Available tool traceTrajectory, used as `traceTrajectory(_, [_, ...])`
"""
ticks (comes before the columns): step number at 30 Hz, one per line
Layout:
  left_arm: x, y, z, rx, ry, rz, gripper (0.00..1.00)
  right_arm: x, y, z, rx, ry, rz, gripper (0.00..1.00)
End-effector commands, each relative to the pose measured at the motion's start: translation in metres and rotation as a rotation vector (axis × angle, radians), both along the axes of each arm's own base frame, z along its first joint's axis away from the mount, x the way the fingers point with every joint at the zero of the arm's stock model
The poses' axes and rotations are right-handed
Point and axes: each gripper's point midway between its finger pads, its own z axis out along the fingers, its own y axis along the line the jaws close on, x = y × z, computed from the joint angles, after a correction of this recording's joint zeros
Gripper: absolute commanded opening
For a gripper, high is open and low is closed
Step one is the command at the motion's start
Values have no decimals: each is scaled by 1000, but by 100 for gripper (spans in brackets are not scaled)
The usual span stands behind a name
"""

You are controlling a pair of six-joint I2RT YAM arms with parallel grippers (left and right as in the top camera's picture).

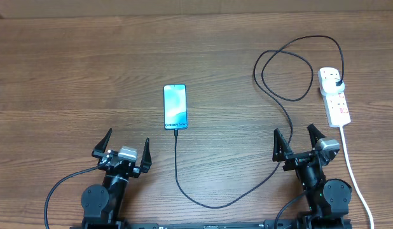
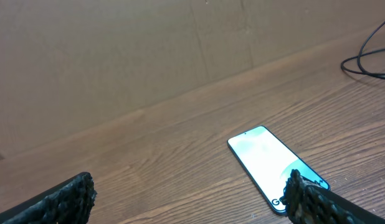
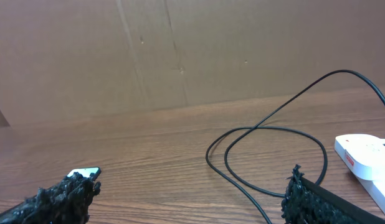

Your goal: Plug charger to phone and switch on socket

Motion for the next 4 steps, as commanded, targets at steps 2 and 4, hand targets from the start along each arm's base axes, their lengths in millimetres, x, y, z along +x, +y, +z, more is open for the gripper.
traceTrajectory(2, [0,4,-1,-20,1,22,100,0,-1,-2,-4,-4,-8,100])
traceTrajectory(4, [0,4,-1,-20,1,22,100,0,-1,-2,-4,-4,-8,100])
